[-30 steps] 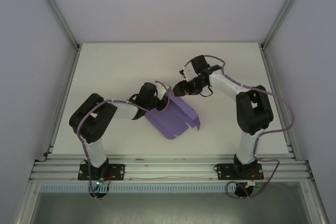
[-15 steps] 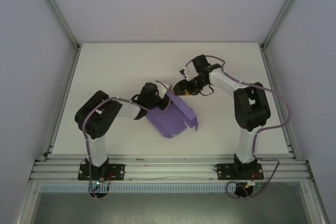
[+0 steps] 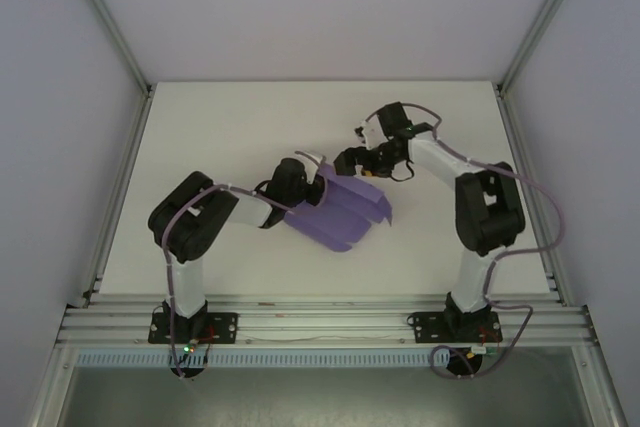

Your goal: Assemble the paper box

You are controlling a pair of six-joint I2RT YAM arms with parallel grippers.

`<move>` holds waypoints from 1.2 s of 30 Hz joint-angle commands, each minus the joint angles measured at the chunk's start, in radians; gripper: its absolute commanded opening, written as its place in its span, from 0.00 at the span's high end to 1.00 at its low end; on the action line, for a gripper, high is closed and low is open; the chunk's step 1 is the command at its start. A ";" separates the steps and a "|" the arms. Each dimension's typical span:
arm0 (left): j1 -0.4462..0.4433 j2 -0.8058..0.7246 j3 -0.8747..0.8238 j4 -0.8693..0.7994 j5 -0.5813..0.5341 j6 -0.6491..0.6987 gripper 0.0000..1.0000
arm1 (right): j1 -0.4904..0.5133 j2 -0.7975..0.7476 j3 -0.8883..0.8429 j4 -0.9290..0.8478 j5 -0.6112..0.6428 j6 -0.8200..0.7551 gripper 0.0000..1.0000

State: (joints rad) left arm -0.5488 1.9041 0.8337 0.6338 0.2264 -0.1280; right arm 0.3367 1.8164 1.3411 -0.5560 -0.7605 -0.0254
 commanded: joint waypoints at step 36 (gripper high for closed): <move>0.118 -0.154 0.248 -0.709 -0.178 -0.369 1.00 | 0.136 -0.516 -0.362 0.370 0.303 -0.232 1.00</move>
State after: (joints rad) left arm -0.4328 1.7344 1.0161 0.0715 0.3290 -0.4744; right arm 0.4545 1.3678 1.0096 -0.2565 -0.5117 -0.2485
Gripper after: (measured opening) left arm 0.099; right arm 0.068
